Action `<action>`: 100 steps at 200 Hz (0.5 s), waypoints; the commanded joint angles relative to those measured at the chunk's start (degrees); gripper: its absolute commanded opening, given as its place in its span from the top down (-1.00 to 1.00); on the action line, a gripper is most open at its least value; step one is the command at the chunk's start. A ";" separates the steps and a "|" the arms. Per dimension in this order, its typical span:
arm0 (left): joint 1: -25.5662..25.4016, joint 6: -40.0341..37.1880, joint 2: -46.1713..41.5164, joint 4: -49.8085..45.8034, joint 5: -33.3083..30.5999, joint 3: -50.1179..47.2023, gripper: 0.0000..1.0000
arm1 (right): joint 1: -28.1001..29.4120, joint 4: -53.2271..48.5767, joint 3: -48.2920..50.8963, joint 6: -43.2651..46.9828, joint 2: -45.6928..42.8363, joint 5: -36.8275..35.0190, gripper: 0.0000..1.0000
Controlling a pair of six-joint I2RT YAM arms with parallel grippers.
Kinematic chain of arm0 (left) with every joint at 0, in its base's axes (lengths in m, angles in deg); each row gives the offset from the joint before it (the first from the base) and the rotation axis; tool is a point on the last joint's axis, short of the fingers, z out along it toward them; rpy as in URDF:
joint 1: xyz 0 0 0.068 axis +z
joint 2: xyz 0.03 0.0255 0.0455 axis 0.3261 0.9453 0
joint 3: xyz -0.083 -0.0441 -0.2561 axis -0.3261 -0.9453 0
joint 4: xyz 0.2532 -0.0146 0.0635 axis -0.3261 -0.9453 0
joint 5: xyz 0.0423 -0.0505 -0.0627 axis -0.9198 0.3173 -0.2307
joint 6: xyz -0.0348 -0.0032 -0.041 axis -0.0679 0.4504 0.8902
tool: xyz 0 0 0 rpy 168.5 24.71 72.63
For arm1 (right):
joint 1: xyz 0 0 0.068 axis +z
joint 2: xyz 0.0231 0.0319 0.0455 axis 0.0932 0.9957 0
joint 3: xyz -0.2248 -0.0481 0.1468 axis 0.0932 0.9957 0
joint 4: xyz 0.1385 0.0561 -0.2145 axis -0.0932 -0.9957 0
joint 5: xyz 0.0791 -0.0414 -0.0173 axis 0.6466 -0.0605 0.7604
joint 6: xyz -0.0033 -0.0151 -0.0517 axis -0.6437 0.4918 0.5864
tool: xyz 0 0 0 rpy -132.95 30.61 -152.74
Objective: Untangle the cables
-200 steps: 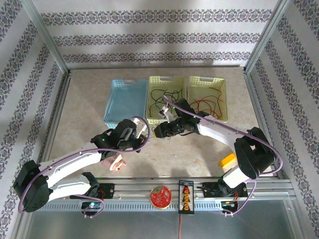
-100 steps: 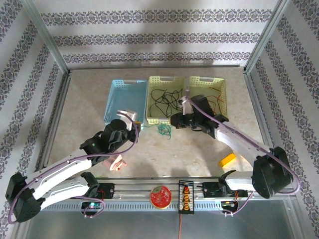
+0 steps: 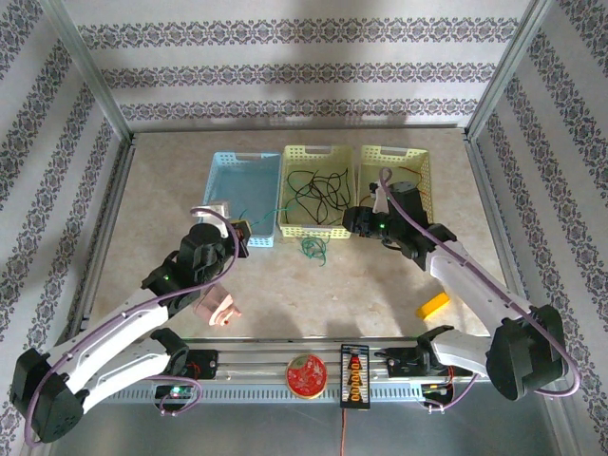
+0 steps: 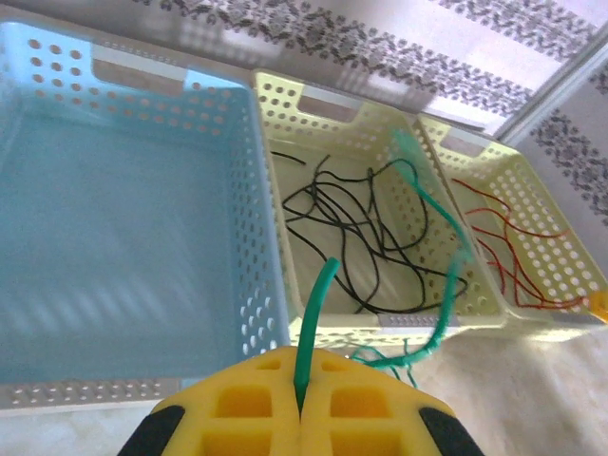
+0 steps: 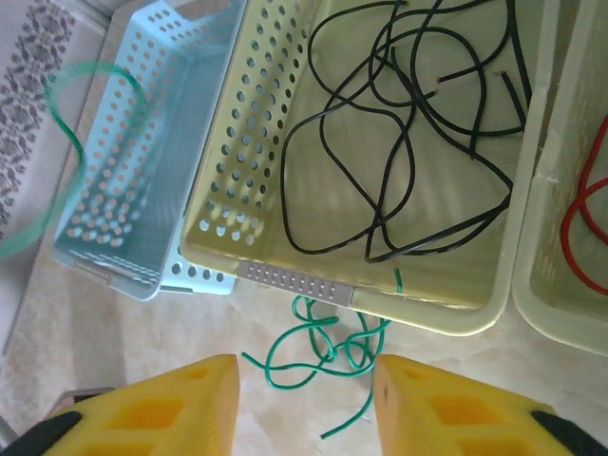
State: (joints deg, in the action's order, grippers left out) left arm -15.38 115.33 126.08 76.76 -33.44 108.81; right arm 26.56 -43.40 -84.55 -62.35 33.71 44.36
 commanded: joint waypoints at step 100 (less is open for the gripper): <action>14.20 7.81 31.32 10.70 -4.22 12.39 0.85 | -0.38 -1.58 1.75 0.54 -4.32 1.27 0.04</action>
State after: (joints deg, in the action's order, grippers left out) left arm -2.40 122.34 152.37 82.70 -37.37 117.51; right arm 26.45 -43.97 -83.39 -62.45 31.94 44.78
